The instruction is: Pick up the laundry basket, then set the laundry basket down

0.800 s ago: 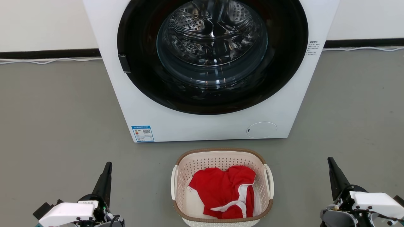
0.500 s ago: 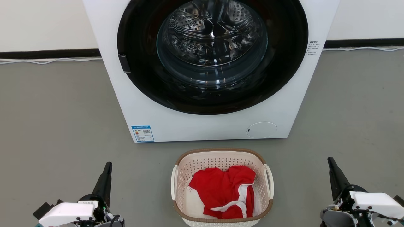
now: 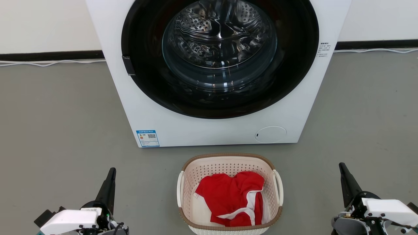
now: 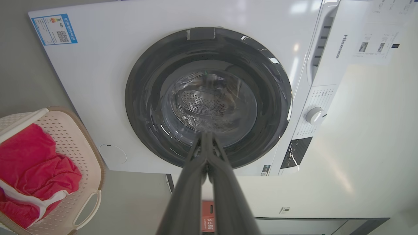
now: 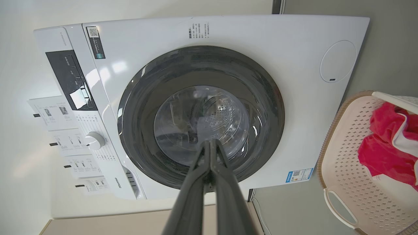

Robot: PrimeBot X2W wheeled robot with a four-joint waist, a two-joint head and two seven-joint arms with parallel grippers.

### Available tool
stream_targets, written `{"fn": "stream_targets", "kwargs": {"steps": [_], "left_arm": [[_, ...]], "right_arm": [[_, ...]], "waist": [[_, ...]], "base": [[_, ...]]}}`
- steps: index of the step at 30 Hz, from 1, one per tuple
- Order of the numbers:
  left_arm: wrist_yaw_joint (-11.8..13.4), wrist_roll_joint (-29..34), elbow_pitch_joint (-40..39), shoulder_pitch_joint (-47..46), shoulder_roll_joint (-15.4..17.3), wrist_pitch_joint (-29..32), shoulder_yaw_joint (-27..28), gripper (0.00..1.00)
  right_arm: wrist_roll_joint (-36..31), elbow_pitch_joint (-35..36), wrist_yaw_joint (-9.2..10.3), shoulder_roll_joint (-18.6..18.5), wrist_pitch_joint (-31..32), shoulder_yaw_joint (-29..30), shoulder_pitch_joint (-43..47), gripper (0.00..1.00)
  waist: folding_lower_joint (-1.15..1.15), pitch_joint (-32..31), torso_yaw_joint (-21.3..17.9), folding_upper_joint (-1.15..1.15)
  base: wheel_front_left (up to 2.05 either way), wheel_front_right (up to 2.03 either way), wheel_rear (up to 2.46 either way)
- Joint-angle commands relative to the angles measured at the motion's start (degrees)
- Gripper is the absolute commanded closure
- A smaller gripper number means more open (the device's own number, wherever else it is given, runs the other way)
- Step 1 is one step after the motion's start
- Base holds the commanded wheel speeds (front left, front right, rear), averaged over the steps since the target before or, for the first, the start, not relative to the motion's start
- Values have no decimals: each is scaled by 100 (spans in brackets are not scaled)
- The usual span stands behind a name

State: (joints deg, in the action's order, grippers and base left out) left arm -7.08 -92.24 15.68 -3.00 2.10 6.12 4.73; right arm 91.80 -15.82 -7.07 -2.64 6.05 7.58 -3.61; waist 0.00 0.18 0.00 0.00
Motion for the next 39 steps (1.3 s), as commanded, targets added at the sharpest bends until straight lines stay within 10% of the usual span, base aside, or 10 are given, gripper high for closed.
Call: {"fn": "stream_targets", "kwargs": {"steps": [1, 14, 15, 39], "left_arm": [[-41, 5, -165, -318, 77, 34, 177, 100], [-41, 5, -165, -318, 77, 34, 177, 100], [0, 0, 2, 0, 0, 0, 0, 0], [-5, 388, 122, 61, -3, -369, -186, 0]], "right_arm": [[39, 179, -42, -23, 42, -108, -257, 100], [39, 179, -42, -23, 42, -108, -257, 100], [0, -2, 0, 0, 0, -1, 0, 0], [-697, 17, -5, -65, -361, -151, 40, 0]], "waist": [[0, 0, 0, 0], [0, 0, 0, 0], [0, 0, 0, 0], [0, -8, 12, 0]], "base": [[0, 0, 0], [0, 0, 0], [0, 0, 0], [0, 0, 0]]}}
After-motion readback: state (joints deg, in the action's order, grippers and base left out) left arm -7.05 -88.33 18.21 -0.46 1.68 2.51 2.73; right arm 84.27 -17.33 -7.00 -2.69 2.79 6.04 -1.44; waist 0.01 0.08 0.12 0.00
